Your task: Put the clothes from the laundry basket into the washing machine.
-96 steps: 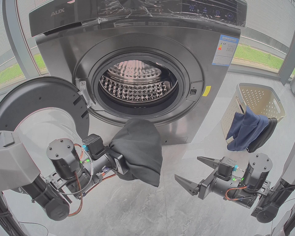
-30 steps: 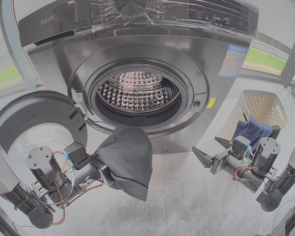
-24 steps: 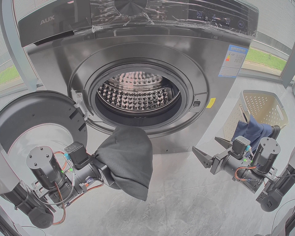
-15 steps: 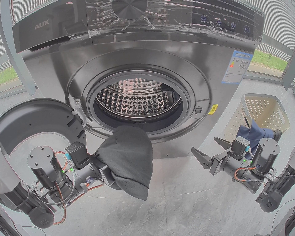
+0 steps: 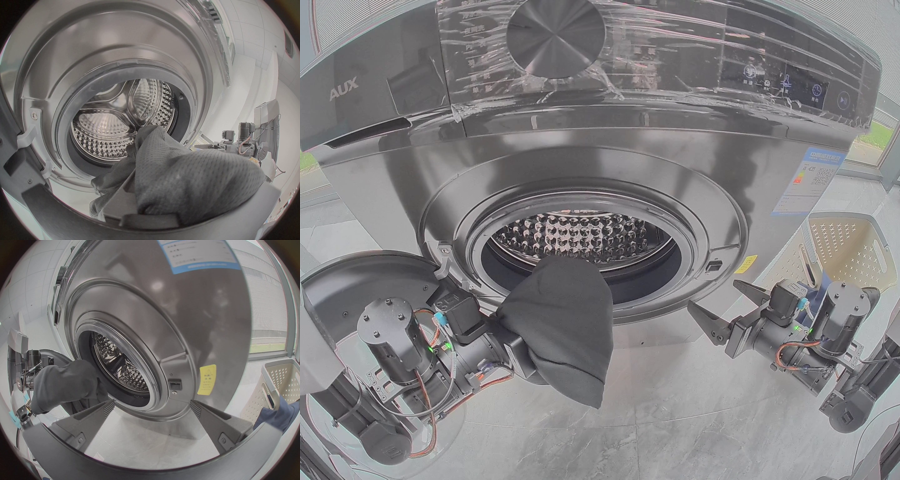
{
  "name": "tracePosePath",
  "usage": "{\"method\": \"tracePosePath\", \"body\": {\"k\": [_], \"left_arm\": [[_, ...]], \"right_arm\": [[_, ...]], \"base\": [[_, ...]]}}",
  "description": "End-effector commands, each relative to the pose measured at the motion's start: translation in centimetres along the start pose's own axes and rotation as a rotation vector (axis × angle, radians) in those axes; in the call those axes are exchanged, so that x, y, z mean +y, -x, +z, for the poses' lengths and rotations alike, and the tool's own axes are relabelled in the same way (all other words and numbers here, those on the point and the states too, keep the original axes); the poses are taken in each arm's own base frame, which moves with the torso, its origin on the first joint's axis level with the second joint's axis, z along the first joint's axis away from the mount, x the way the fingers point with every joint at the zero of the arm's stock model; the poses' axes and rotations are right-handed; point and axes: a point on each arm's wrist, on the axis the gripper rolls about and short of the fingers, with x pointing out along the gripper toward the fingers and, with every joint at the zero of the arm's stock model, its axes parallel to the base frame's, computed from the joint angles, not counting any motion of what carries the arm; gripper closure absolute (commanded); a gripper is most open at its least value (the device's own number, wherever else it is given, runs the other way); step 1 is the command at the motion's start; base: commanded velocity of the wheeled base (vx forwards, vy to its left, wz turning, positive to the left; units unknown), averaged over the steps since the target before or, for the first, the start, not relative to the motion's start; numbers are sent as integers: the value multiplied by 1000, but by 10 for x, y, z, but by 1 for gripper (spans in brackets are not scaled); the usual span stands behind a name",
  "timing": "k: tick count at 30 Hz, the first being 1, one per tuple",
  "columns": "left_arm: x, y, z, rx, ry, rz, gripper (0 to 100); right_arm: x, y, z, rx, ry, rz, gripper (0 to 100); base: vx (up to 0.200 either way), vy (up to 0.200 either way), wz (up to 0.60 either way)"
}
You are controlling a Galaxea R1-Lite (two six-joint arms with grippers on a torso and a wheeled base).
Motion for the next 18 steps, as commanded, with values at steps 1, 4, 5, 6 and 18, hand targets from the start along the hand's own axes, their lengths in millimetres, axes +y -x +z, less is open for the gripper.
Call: {"method": "tracePosePath", "body": {"k": [1,4,5,6,18], "left_arm": [[0,0,-2,8,1,0,100],[0,-2,-3,10,1,0,100],[0,-2,-3,11,-1,1,100],[0,-3,-4,15,-1,-2,100],[7,-55,-19,-3,-41,16,100]], "right_arm": [[1,0,0,1,0,4,0],[2,1,-1,3,0,9,0],[3,1,-1,3,0,12,0],[6,1,-1,4,-1,21,0],[24,2,-3,12,-32,54,0]], "base": [[0,0,0],[0,0,0],[0,0,0],[0,0,0],[0,0,0]]}}
